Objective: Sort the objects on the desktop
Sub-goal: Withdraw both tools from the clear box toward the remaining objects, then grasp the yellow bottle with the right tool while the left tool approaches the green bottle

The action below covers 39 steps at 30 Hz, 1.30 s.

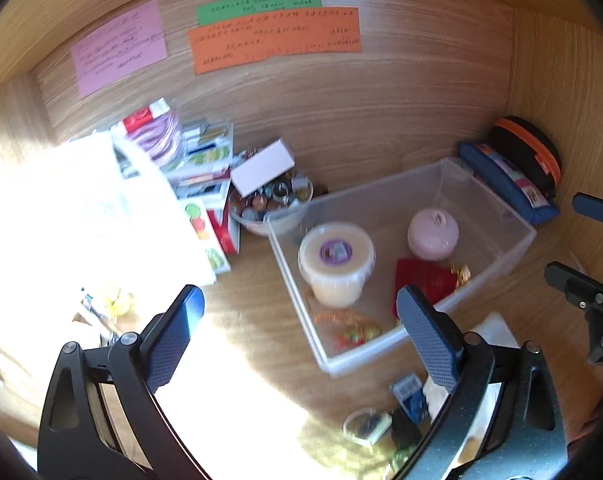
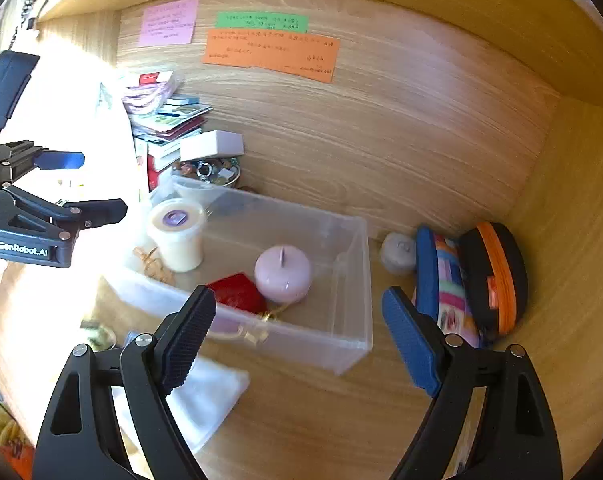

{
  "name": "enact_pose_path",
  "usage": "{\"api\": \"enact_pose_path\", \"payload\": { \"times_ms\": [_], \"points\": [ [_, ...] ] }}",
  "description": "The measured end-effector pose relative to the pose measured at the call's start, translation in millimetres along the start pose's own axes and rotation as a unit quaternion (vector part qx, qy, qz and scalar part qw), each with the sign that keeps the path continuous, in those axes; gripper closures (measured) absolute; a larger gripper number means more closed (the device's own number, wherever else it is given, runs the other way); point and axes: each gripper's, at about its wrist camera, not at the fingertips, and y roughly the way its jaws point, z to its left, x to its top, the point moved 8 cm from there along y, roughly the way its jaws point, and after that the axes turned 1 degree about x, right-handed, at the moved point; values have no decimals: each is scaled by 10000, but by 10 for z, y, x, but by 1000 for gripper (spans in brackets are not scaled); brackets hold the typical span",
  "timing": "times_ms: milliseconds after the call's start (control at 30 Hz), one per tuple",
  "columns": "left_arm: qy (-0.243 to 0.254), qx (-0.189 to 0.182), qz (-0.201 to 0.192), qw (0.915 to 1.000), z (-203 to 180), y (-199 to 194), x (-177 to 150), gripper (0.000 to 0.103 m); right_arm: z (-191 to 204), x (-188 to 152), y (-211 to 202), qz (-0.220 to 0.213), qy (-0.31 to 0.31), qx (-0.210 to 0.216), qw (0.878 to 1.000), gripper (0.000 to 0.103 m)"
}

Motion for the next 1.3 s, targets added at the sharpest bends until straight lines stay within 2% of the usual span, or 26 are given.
{"api": "enact_pose_path", "payload": {
  "times_ms": [167,300,467,733,933,1000,1167,1300],
  "points": [
    [-148,-150,174,9996,-28,-96,-303,5,140,-192,-224,-188,81,135,9997,20],
    [-275,-303,293,9987,-68,-152,-551,5,252,-366,-385,-305,301,397,9983,20],
    [-327,-282,398,9983,-134,-204,-852,5,411,-555,-568,-487,617,734,9942,20],
    [-610,-645,577,9944,-211,-275,-1259,5,715,-876,-671,-422,774,1092,9901,23],
    [-734,-872,758,9906,-223,-242,-1436,5,1031,-1047,-517,-75,610,1487,9870,43],
    [-784,-903,800,9896,-205,-230,-1459,5,1098,-1072,-416,42,574,1589,9856,53],
    [-877,-877,922,9880,-161,-185,-1514,5,1224,-1085,-177,268,505,1826,9815,61],
    [-1008,-1076,1026,9837,-176,-199,-1552,5,1246,-1082,-136,250,575,1987,9781,75]
  ]
}}
